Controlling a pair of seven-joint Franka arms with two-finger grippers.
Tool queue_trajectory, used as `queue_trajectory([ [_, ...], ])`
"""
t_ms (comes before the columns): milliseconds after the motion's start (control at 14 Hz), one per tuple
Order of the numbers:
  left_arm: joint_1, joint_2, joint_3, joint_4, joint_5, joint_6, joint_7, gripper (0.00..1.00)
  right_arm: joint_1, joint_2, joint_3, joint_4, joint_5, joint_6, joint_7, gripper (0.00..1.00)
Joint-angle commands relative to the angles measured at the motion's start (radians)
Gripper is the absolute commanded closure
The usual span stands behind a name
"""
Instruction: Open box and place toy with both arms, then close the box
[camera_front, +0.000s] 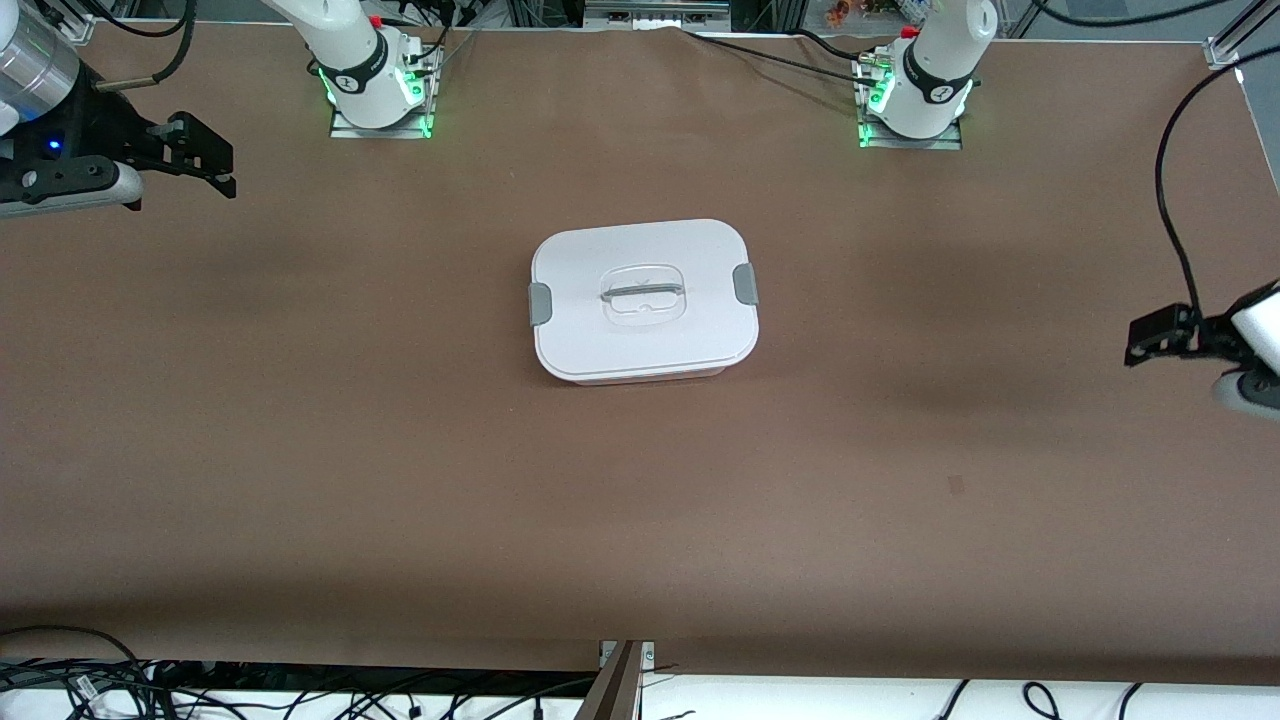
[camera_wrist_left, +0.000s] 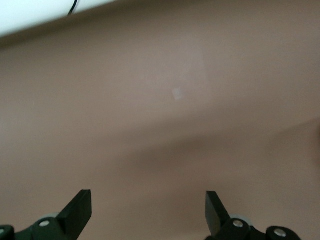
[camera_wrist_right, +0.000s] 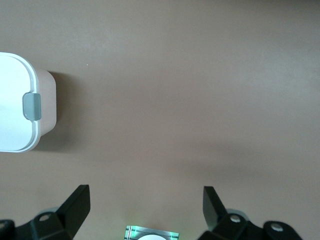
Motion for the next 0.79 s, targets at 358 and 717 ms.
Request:
queue_trajectory([
  [358, -0.028, -0.153, 0.041, -0.216, -0.088, -0.003, -0.169, 0.0, 0.002, 0.006, 0.003, 0.025, 0.0, -0.023, 0.014, 0.0],
  [717, -0.015, -0.128, 0.037, -0.199, -0.088, -0.005, -0.164, 0.0, 0.002, 0.006, 0.001, 0.025, 0.0, -0.023, 0.014, 0.0],
])
